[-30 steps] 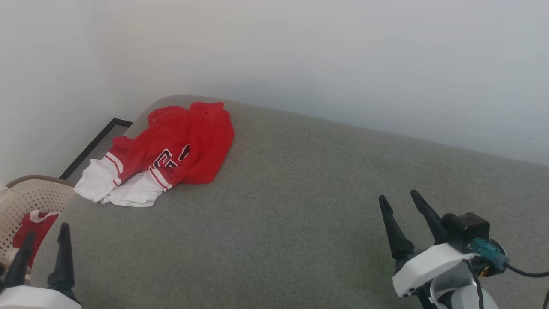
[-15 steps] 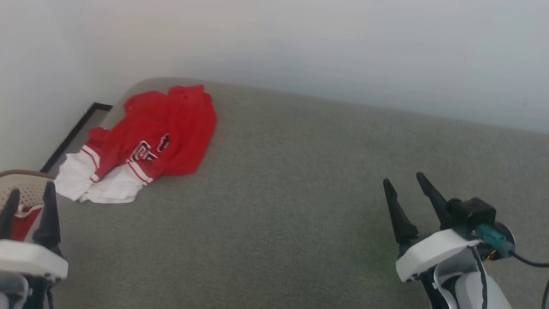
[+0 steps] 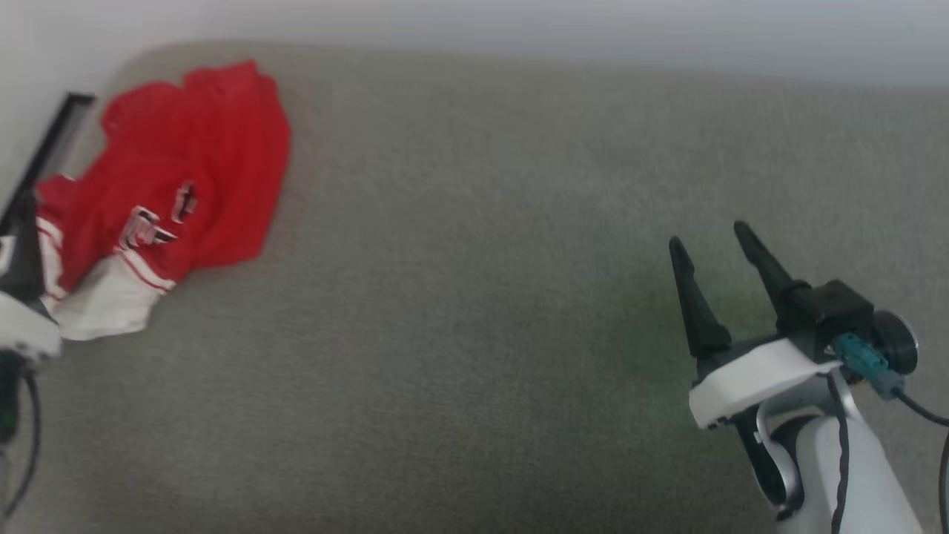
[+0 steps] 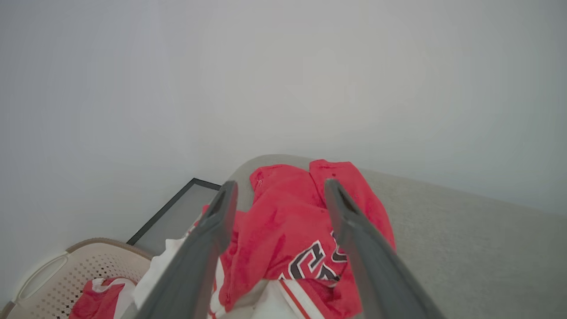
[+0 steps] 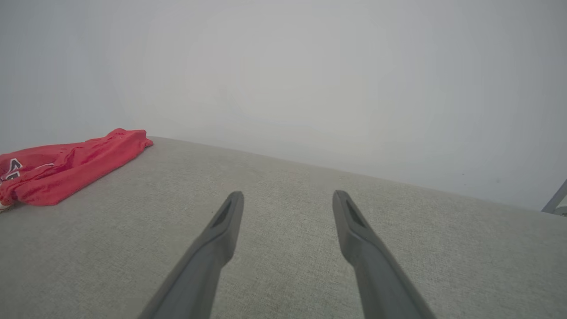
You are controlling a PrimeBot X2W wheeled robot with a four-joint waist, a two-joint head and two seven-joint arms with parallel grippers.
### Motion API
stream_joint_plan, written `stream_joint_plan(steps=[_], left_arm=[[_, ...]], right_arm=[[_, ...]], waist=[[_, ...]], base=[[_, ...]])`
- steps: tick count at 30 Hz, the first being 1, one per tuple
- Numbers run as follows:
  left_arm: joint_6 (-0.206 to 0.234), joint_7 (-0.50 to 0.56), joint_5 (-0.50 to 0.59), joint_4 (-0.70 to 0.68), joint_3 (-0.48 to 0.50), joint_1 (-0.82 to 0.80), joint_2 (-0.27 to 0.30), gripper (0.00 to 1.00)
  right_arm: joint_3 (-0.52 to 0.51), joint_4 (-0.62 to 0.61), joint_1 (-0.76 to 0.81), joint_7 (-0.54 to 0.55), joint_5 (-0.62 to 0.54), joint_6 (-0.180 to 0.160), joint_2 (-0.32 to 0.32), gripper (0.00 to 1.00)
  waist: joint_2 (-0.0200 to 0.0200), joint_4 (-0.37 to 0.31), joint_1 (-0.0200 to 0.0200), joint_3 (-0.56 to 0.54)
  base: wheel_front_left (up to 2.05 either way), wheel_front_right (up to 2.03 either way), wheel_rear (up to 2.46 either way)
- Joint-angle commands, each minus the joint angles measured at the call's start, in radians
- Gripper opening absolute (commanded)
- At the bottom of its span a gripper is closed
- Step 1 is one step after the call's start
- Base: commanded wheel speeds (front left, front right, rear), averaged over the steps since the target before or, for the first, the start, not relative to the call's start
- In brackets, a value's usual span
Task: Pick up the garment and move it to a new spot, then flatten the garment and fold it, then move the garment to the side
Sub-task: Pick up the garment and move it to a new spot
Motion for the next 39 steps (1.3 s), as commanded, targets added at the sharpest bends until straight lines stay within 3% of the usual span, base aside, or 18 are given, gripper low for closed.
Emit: stream_joint_plan(steps=[1, 8, 14, 21, 23, 27, 29, 32, 33, 34, 39], left_arm=[[-0.006, -0.002, -0.014, 0.033, -0.011, -0.041, 0.014, 1.0], [-0.007, 0.043, -0.113, 0.167, -0.141, -0.219, 0.059, 1.0], [-0.007, 0.145, -0.233, 0.286, -0.247, -0.348, 0.086, 1.0], [-0.007, 0.396, -0.364, 0.432, -0.338, -0.444, 0.089, 1.0], [-0.004, 0.522, -0.392, 0.507, -0.38, -0.449, 0.073, 1.0], [-0.002, 0.653, -0.415, 0.57, -0.424, -0.454, 0.038, 1.0], [-0.002, 0.674, -0.43, 0.576, -0.436, -0.455, 0.02, 1.0], [-0.002, 0.618, -0.451, 0.564, -0.435, -0.461, 0.024, 1.0], [-0.002, 0.593, -0.452, 0.561, -0.434, -0.466, 0.034, 0.58], [-0.002, 0.569, -0.455, 0.549, -0.435, -0.473, 0.046, 0.0], [-0.004, 0.467, -0.439, 0.535, -0.441, -0.515, 0.098, 0.0]], right_arm=[[0.003, -0.014, -0.017, 0.005, -0.009, 0.0, 0.004, 1.0], [0.005, -0.07, -0.062, 0.026, -0.053, 0.0, 0.005, 1.0], [0.013, -0.119, -0.094, 0.045, -0.072, 0.0, 0.005, 1.0], [0.02, -0.148, -0.113, 0.061, -0.088, 0.0, 0.005, 1.0], [0.02, -0.154, -0.119, 0.067, -0.093, 0.0, 0.005, 1.0], [0.019, -0.168, -0.124, 0.07, -0.093, 0.0, 0.005, 1.0], [0.017, -0.172, -0.126, 0.069, -0.091, 0.0, 0.005, 1.0], [0.017, -0.168, -0.13, 0.064, -0.087, 0.0, 0.005, 1.0], [0.016, -0.164, -0.13, 0.06, -0.085, 0.0, 0.005, 1.0], [0.014, -0.161, -0.131, 0.058, -0.082, 0.0, 0.005, 1.0], [0.004, -0.143, -0.125, 0.038, -0.069, 0.0, 0.005, 1.0]], waist=[[0.0, -0.038, 0.0, 0.075], [0.0, -0.06, 0.0, 0.207], [0.0, -0.067, 0.0, 0.307], [0.0, -0.071, 0.0, 0.371], [0.0, -0.073, 0.0, 0.387], [0.0, -0.073, 0.0, 0.405], [0.0, -0.072, 0.0, 0.41], [0.0, -0.071, 0.0, 0.41], [0.0, -0.07, 0.0, 0.405], [0.0, -0.07, 0.0, 0.4], [0.0, -0.064, 0.0, 0.365]], base=[[0.0, 0.0, 0.0], [0.0, 0.0, 0.0], [0.0, 0.0, 0.0], [0.0, 0.0, 0.0], [0.0, 0.0, 0.0], [0.0, 0.0, 0.0], [0.0, 0.0, 0.0], [0.0, 0.0, 0.0], [0.0, 0.0, 0.0], [0.0, 0.0, 0.0], [0.0, 0.0, 0.0]])
